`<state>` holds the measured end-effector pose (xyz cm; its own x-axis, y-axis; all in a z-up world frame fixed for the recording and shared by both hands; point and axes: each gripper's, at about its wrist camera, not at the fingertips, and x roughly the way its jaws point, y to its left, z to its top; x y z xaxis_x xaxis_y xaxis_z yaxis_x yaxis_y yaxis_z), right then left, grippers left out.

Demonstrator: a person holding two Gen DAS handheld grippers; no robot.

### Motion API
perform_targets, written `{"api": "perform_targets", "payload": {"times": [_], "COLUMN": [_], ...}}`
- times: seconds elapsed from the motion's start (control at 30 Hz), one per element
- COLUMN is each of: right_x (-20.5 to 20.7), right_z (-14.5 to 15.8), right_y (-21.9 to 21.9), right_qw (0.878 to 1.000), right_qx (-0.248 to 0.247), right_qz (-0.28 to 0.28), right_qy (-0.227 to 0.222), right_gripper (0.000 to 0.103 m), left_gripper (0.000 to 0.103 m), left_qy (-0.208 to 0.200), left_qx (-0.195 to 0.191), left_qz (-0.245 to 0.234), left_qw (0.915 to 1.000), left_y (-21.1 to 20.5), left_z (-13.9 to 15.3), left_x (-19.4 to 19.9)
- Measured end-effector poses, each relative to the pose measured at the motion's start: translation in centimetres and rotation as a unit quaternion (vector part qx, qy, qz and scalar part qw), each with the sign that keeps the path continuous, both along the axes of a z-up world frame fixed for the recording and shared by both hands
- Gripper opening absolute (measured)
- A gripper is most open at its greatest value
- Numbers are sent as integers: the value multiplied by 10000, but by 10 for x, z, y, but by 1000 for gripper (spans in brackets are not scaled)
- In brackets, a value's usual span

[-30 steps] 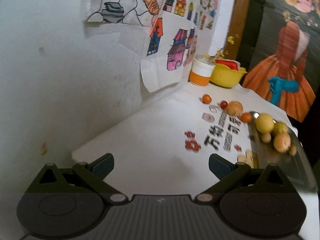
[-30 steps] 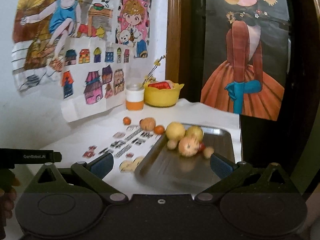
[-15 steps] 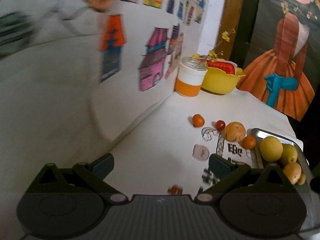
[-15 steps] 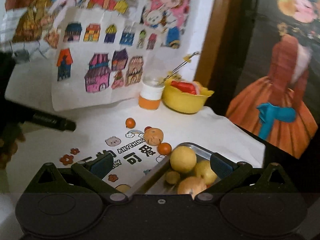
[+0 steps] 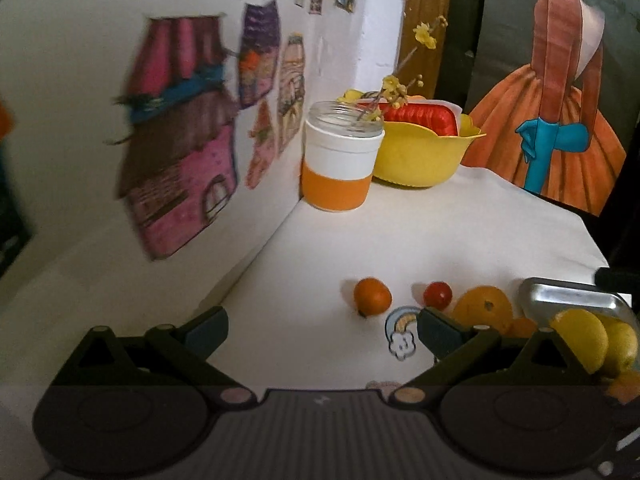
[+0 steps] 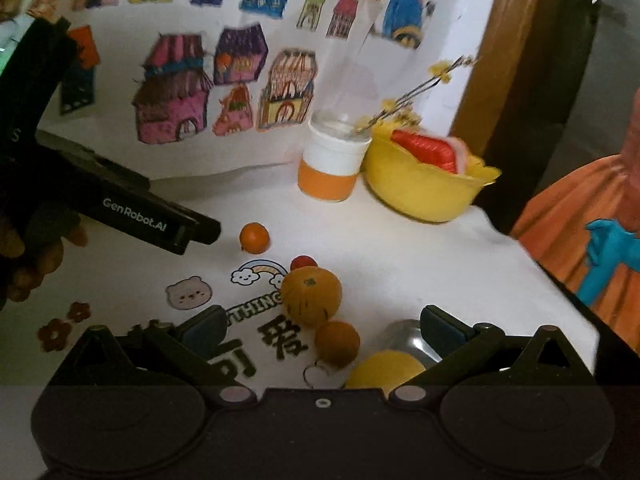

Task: Organize fruits
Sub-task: 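Grasp a small tangerine with the left tool while the right tool grasps a large orange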

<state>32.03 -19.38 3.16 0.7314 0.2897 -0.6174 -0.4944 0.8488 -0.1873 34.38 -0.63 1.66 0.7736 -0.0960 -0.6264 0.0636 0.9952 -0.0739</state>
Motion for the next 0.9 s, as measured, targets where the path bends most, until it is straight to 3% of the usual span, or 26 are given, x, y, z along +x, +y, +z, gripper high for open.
{"api": "perform_targets", "payload": {"times": [0.4, 0.53, 0.9], "right_x": [45, 52, 61], "right_z": [-20, -22, -21], "right_y": [2, 1, 15], "right_qw": [9976, 9970, 9967], "right_qx": [149, 200, 38], "right_qz": [199, 156, 419], "right_qy": [648, 737, 696], "right_gripper": [101, 94, 72], "left_gripper": [102, 102, 79], "left_qy": [36, 22, 63], "left_qx": [-444, -454, -460], "left_qz": [-511, -605, -755], "left_qw": [9977, 9971, 9961], "left_y": [-1, -2, -6], "left_z": [-16, -19, -26], "left_x": [32, 35, 42]}}
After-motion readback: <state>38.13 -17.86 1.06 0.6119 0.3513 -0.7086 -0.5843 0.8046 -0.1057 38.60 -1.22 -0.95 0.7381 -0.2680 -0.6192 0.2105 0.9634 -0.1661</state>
